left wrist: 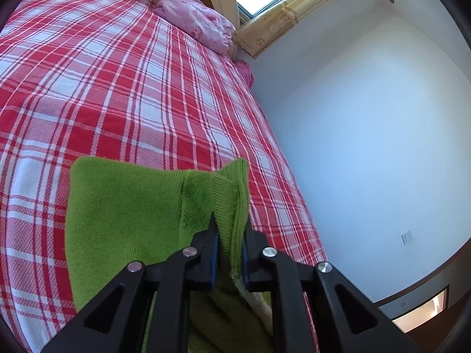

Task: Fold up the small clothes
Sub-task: 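Lift the side edge with both tools and fold it across the sweater, then lay the folded edge down and open both tools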

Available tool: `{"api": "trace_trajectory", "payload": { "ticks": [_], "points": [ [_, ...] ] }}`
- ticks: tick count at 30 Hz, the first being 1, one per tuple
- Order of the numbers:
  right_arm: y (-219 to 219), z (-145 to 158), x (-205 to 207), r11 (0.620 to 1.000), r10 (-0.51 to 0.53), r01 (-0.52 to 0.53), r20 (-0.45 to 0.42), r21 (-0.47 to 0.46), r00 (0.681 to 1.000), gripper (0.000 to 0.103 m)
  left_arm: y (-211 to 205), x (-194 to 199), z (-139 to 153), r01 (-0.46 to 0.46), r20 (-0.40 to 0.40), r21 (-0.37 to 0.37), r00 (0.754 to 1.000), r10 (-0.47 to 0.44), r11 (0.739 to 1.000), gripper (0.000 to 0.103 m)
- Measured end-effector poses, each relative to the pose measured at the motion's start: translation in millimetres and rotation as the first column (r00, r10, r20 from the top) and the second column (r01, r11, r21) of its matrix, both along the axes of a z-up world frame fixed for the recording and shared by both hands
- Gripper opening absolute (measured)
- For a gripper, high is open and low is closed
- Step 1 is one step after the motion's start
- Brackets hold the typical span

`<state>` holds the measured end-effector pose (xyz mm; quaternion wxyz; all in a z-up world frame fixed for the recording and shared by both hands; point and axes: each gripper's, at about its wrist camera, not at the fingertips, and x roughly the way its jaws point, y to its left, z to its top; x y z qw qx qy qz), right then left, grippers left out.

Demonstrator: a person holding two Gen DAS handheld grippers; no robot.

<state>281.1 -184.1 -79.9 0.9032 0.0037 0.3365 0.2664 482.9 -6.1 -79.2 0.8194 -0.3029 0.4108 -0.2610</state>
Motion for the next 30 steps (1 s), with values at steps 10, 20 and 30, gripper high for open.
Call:
{"api": "trace_trajectory", "payload": {
  "ticks": [10, 20, 30],
  "points": [
    [-51, -9, 5, 0.996, -0.075, 0.078, -0.066, 0.032, 0.995, 0.008, -54, 7, -3, 0.071, -0.011, 0.033, 0.997, -0.071, 0.997, 0.013],
    [-90, -26, 11, 0.985, -0.155, 0.164, -0.146, 0.057, 0.977, 0.008, -96, 11, -11, 0.119, -0.019, 0.109, 0.993, -0.118, 0.987, 0.013],
    [-111, -46, 13, 0.975, -0.191, 0.212, -0.229, 0.071, 0.954, 0.009, -136, 2, -13, 0.145, 0.021, 0.251, 0.988, -0.155, 0.957, 0.017]
  ]
}}
